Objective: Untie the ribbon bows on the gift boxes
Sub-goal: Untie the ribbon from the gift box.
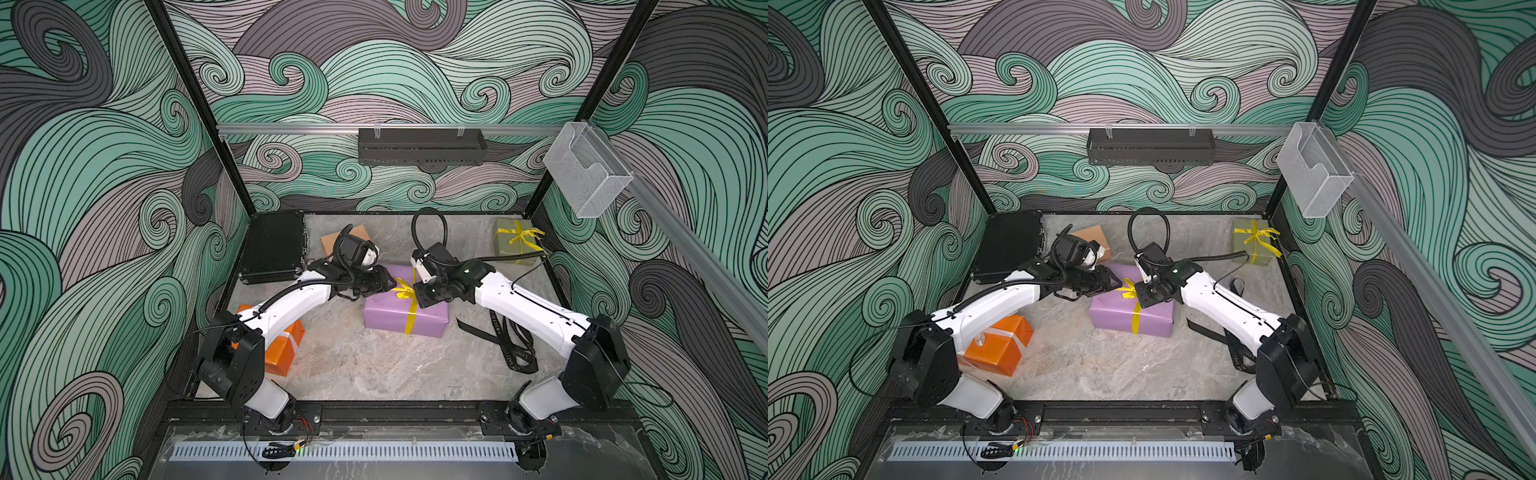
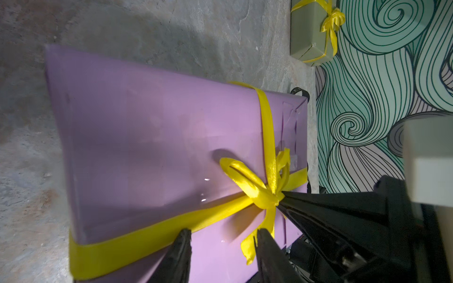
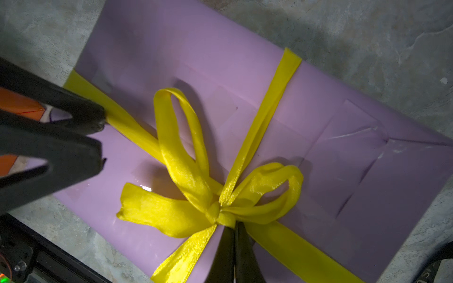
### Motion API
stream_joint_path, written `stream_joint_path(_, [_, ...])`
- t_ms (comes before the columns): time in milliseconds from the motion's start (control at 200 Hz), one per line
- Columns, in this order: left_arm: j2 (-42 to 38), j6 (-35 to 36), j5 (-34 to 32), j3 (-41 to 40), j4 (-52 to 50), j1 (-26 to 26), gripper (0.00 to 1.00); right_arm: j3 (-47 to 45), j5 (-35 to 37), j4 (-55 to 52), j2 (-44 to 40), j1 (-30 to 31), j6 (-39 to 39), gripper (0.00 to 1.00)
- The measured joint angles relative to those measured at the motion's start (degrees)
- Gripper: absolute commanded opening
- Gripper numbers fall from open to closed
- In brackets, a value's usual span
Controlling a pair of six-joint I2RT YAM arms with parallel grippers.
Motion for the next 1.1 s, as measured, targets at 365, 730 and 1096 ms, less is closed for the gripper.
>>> stream_joint_path(365, [0.1, 0.0, -1.6, 0.0, -0.9, -0.4, 0.44, 0.0, -3.1, 0.1, -3.3, -0.1, 0.8, 0.00])
stream_joint_path(730, [0.2, -0.1, -3.6, 1.1, -2.8, -0.6, 0.44, -2.0, -11.0, 3.4, -9.3, -2.1, 4.9, 0.00])
stream_joint_path(1096, [0.2, -0.1, -4.0, 1.1, -2.9, -0.6, 0.44, -3.8, -17.2, 7.1, -14.1, -3.3, 9.1, 0.00])
